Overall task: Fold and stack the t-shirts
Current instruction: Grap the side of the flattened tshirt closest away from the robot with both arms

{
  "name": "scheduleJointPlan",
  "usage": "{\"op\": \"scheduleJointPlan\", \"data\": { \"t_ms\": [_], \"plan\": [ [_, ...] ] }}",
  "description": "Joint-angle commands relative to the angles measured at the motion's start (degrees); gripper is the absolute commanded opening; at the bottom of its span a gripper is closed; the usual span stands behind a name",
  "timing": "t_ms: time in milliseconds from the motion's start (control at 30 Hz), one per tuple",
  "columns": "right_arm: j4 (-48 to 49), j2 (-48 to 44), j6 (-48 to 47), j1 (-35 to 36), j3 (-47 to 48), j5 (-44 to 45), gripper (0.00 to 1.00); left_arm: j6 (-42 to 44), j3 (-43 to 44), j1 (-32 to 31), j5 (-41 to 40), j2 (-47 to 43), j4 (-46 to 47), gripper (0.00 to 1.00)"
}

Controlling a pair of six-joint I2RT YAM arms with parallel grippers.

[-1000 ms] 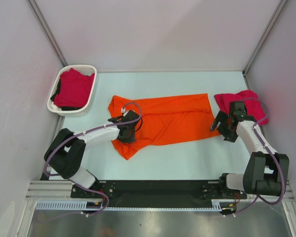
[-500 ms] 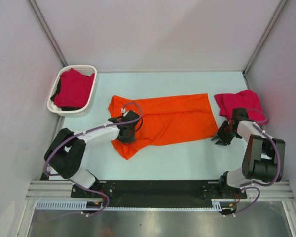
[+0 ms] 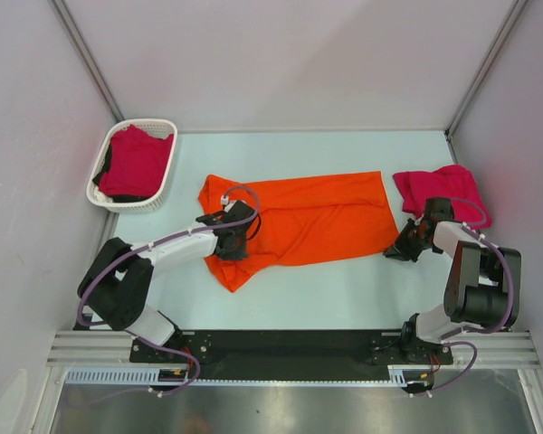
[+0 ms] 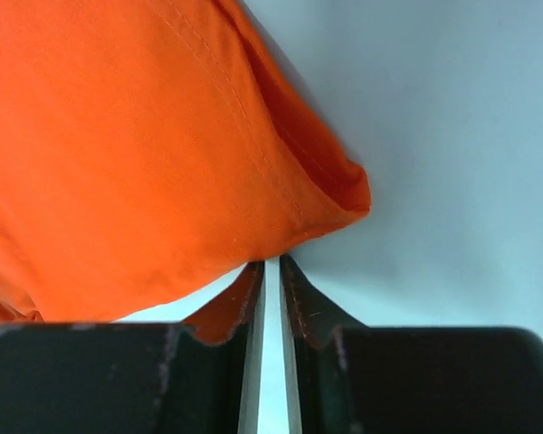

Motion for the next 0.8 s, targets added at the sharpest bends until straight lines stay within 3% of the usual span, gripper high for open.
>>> {"op": "scheduleJointPlan", "data": {
  "t_ms": [0,33,67,100,267,400,567,667,767],
  "plan": [
    [-3.35,-3.19,-2.02,-0.33,-2.62,-0.21,0.23,0.36,3.11,-0.41,-1.67,0.73,-0.27,0.0],
    [-3.35,-3.98,-2.2,-0.34,-3.58,-1.09,0.4,0.44,3.37,-0.41,-1.59,0.91,-0.18,0.0],
    [-3.44,-6.08,-1.33,-0.25,-3.76,-1.19,0.92,0.44,3.55,-0.49,-1.58,1.09,-0.1,0.0],
    [-4.48,-7.06,-0.71,-0.25,-3.85,0.9,0.99,0.62,3.73,-0.5,-1.5,1.35,-0.18,0.0],
    [-4.41,-10.85,0.52,-1.12,-4.29,6.27,1.0,0.97,4.08,-0.41,-1.41,1.62,0.17,0.0],
    [-2.65,-6.72,0.17,-2.97,-4.56,6.64,1.0,1.15,4.34,-0.41,-1.32,2.14,0.34,0.0],
    [3.84,-3.56,1.22,-3.24,-7.1,7.52,0.92,0.88,3.9,-0.41,-1.32,1.27,0.61,0.0],
    [7.79,-1.97,2.1,-3.24,-8.6,6.2,0.79,0.88,3.38,-0.41,-1.41,0.56,0.34,0.0],
    [11.13,0.48,2.37,-3.15,-8.6,4.54,0.6,0.8,3.11,-0.41,-2.02,-0.14,-0.36,0.0]
  ]
}}
